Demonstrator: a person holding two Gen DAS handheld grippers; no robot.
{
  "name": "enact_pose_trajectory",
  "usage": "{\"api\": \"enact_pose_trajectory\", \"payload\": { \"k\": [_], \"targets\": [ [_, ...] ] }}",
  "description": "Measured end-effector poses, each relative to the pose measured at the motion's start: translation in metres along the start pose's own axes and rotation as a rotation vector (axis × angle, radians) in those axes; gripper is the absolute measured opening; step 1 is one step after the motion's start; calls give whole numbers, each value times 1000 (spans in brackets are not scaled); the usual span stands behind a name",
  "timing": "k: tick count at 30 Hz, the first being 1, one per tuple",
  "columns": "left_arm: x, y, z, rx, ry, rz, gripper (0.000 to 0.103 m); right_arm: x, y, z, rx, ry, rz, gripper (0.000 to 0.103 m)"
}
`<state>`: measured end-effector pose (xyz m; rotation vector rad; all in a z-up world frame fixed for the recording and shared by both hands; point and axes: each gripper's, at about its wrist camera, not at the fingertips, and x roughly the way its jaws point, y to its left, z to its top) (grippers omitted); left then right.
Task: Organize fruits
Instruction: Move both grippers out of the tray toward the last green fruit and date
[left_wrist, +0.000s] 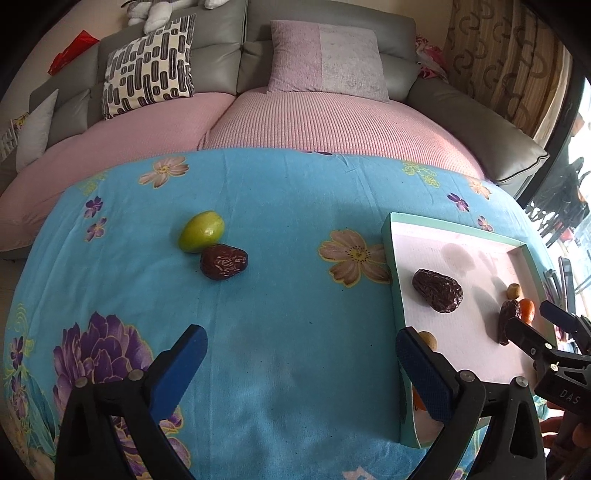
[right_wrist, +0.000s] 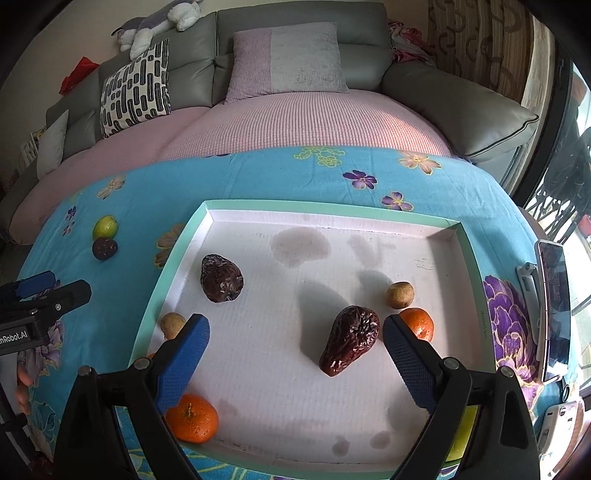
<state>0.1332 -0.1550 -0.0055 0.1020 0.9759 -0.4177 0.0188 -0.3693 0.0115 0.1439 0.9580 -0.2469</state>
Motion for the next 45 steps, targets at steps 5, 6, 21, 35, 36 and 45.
{"api": "enact_pose_trajectory", "payload": {
  "k": [5, 6, 21, 35, 36, 45],
  "targets": [
    [-7, 9, 5, 0, -17, 7, 103, 0, 11, 2, -46, -4, -26, 95],
    [-8, 12, 5, -2, -16, 7, 103, 0, 13, 3, -41, -8, -14, 95],
    [-3, 72, 23, -83, -61, 48, 103, -7, 54, 15, -66, -95, 51, 95],
    [19, 133, 35, -242, 7, -46, 102, 6, 126, 47, -148, -46, 110, 95],
    [21, 136, 36, -242, 19, -51, 102, 10, 133, 51, -157, -36, 122, 95],
    [47, 164, 70, -223, 109, -74, 101, 66, 194, 71, -240, 93, 270, 94]
  ]
}}
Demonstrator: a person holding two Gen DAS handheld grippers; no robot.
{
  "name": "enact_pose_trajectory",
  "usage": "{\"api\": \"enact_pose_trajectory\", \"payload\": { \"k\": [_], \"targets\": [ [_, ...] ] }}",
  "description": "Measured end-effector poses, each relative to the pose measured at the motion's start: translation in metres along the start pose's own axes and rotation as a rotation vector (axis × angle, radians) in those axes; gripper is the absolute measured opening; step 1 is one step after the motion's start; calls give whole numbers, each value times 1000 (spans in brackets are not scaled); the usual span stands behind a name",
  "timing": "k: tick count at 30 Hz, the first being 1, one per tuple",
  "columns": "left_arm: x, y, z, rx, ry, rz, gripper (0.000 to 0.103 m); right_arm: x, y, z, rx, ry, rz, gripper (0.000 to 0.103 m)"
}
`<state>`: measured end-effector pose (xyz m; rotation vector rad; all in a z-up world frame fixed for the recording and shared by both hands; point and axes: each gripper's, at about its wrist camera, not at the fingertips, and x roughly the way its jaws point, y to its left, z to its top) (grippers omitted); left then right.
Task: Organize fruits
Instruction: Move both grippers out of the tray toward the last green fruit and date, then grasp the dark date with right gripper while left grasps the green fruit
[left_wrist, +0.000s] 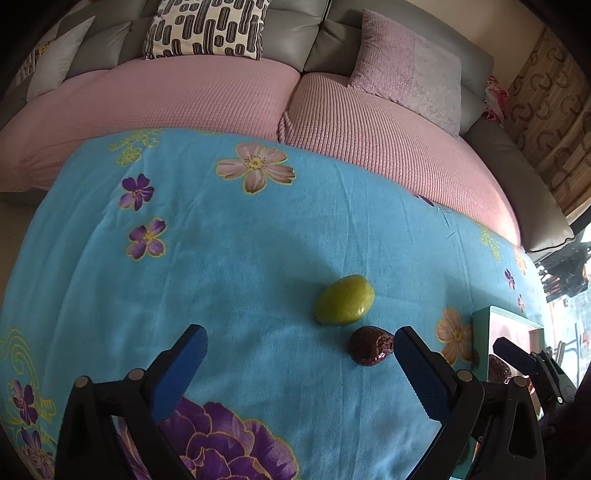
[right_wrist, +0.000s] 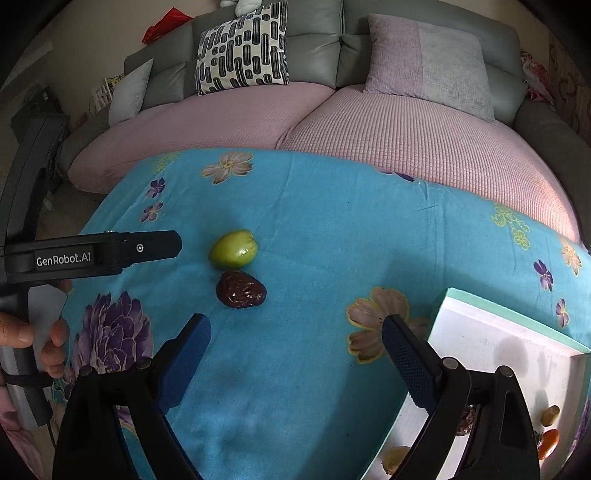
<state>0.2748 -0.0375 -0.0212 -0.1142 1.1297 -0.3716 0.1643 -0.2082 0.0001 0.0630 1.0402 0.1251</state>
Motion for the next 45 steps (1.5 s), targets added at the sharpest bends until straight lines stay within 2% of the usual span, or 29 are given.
{"api": "enact_pose_trajectory", "payload": {
  "k": [2, 4, 11, 13, 14, 17, 19, 21, 23, 24, 27, 32, 38, 45],
  "targets": [
    [7, 2, 8, 1, 21, -23, 101, 15, 5, 6, -10, 27, 22, 93],
    [12, 2, 15, -3, 39, -42, 100, 31, 10, 11, -12, 58, 42, 87],
    [38, -7, 27, -2, 83, -103, 92, 62, 19, 16, 1, 104, 99, 86],
    [46, -8, 27, -14, 98, -124, 88, 66, 21, 16, 1, 102, 111, 75],
    [50, -8, 27, -15, 104, -128, 87, 67, 21, 16, 3, 100, 114, 74],
    [59, -7, 26, -15, 119, -141, 81, 73, 19, 17, 10, 106, 127, 72],
    [64, -7, 24, -20, 127, -156, 73, 76, 17, 16, 11, 111, 140, 62],
    [68, -7, 24, -22, 133, -171, 67, 78, 15, 17, 18, 106, 159, 61],
    [70, -6, 24, -27, 134, -205, 58, 78, 15, 17, 21, 99, 187, 50],
    [70, -5, 23, -37, 138, -235, 50, 78, 14, 17, 26, 97, 197, 47],
    [70, -3, 23, -52, 139, -252, 50, 75, 12, 15, 32, 94, 203, 47],
    [60, 6, 20, -108, 105, -197, 49, 65, 4, 9, 43, 93, 145, 47],
    [34, 19, 4, -167, 54, -61, 49, 35, -16, -4, 113, 62, 83, 47],
    [-21, 9, -44, -202, -61, -88, 49, -28, -22, -30, 129, -28, -21, 47]
  ]
}}
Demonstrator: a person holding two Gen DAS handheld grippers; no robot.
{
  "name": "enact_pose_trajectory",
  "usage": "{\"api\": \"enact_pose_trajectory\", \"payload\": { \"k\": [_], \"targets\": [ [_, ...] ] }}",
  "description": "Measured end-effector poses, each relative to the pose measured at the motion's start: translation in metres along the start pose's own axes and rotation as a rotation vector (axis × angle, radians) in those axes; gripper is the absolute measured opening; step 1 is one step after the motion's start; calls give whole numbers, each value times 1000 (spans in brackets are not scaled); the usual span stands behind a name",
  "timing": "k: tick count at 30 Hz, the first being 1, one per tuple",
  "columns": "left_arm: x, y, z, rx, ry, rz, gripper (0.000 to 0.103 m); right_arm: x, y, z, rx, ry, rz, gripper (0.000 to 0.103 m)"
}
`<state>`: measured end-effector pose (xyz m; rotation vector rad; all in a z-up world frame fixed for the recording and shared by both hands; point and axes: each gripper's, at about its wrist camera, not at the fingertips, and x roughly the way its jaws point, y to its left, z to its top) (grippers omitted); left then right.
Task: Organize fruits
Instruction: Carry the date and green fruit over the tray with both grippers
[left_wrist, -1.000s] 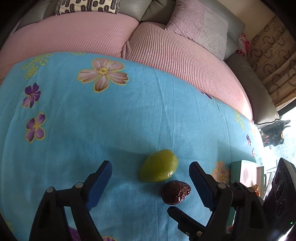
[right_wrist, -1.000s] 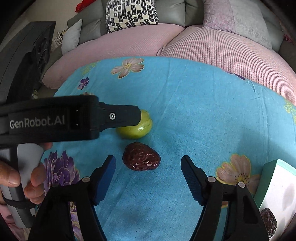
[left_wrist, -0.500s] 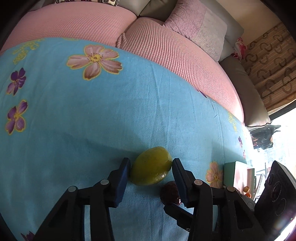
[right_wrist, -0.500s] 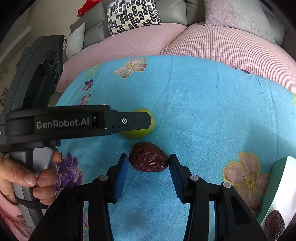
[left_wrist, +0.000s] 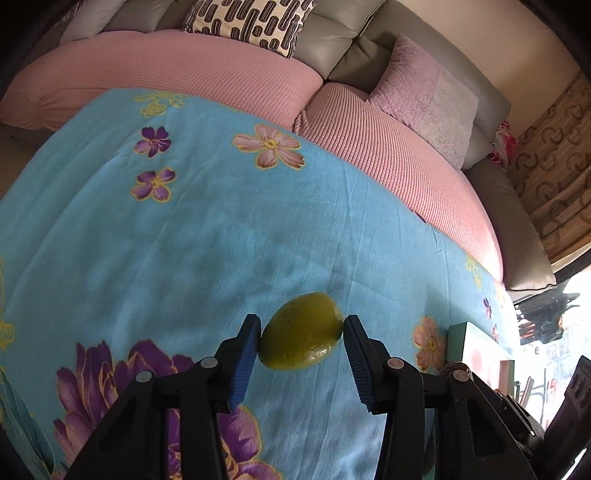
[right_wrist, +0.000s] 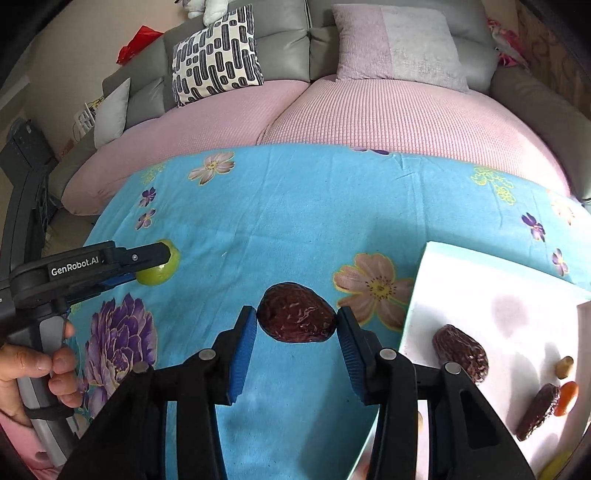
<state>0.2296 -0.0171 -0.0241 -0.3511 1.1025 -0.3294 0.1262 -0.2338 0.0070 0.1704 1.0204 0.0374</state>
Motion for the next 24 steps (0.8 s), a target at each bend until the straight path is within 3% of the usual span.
{"api": "enact_pose_trajectory", "payload": {
  "k": [10, 15, 21, 24],
  "targets": [
    [-43, -41, -57, 36, -100, -82, 49, -63, -22, -46, 40, -95, -52, 47],
    [-36, -70, -70, 130, -78, -89, 49, -77, -49, -57, 51, -120, -113, 47],
    [-25, -118, -95, 282, -33, -126, 49, -92, -115, -66, 188, -128, -277, 47],
    [-16, -148, -115, 378, 6, -156, 49, -98, -140, -72, 246, -117, -294, 47]
  ]
}}
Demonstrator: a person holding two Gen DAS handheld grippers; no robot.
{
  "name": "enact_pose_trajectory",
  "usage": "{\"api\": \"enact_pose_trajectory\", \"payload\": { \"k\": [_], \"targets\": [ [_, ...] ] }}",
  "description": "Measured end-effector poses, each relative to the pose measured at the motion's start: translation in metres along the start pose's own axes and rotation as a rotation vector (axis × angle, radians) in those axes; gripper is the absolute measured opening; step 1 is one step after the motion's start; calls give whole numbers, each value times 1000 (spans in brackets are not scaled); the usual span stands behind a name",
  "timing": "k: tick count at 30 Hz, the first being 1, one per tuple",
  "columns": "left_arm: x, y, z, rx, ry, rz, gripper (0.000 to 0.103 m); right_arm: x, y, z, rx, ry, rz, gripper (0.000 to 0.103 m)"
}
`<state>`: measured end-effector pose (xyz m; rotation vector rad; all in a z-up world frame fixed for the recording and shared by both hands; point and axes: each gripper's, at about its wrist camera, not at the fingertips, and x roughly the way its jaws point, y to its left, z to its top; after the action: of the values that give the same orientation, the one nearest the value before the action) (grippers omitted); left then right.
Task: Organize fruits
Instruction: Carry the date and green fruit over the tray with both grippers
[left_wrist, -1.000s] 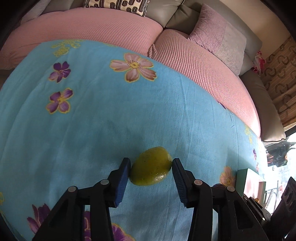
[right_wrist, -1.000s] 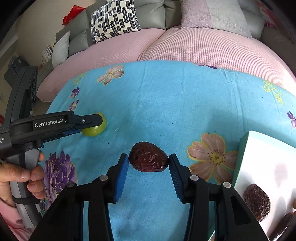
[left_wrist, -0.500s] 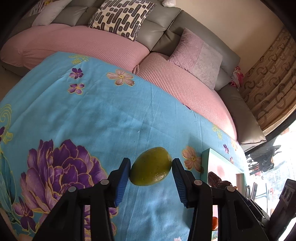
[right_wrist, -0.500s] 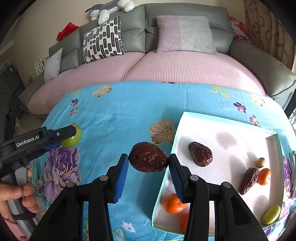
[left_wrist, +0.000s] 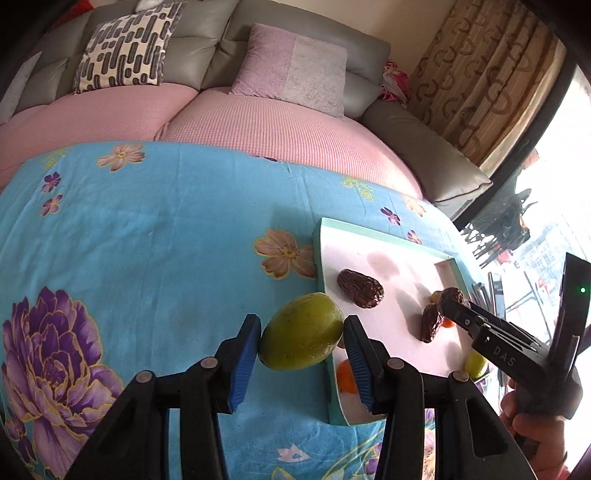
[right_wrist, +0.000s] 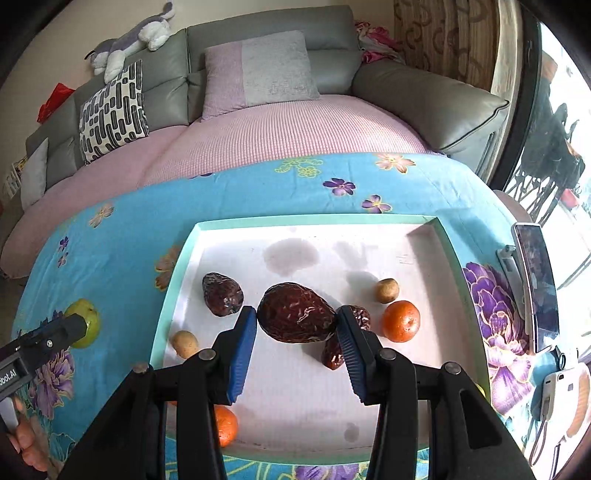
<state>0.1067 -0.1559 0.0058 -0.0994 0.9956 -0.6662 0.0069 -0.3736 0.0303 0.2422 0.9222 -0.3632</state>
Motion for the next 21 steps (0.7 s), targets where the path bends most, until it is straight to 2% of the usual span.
{"api": "enact_pose_trajectory", "payload": {
  "k": [5, 8, 15, 21],
  "targets": [
    [23, -49, -12, 156, 37, -38, 49, -3, -22, 1, 53, -9, 1, 47],
    [35, -64, -16, 211, 43, -44, 49, -5, -35, 1, 85, -10, -9, 47],
    [55, -68, -16, 242, 41, -43, 49, -8, -64, -1, 152, -6, -69, 47],
    [60, -72, -18, 259, 30, -34, 49, -8, -73, -2, 177, -8, -68, 47]
  ]
}}
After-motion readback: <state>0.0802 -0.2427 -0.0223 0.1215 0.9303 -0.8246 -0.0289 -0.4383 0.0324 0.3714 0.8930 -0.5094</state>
